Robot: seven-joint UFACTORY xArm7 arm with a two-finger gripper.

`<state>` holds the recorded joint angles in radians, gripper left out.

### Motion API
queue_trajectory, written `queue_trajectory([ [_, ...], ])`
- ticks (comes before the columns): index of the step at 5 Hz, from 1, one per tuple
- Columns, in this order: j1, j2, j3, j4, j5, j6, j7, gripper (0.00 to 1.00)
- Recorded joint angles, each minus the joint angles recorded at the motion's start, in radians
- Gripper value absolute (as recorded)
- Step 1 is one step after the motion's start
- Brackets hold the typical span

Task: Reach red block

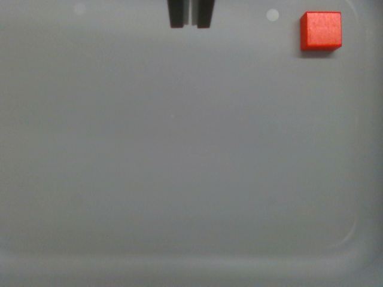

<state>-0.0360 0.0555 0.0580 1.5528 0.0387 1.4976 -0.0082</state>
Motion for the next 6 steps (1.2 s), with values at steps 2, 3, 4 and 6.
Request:
queue_trajectory([
  [2,0.0075,0.006,0.006,-0.021,-0.0024,-0.024,0.006,0.00],
  [3,0.0165,0.013,0.013,-0.045,-0.0052,-0.053,0.012,0.00],
  [4,0.0165,0.013,0.013,-0.045,-0.0052,-0.053,0.012,0.00],
  [6,0.0267,0.022,0.020,-0.074,-0.0085,-0.087,0.020,0.00],
])
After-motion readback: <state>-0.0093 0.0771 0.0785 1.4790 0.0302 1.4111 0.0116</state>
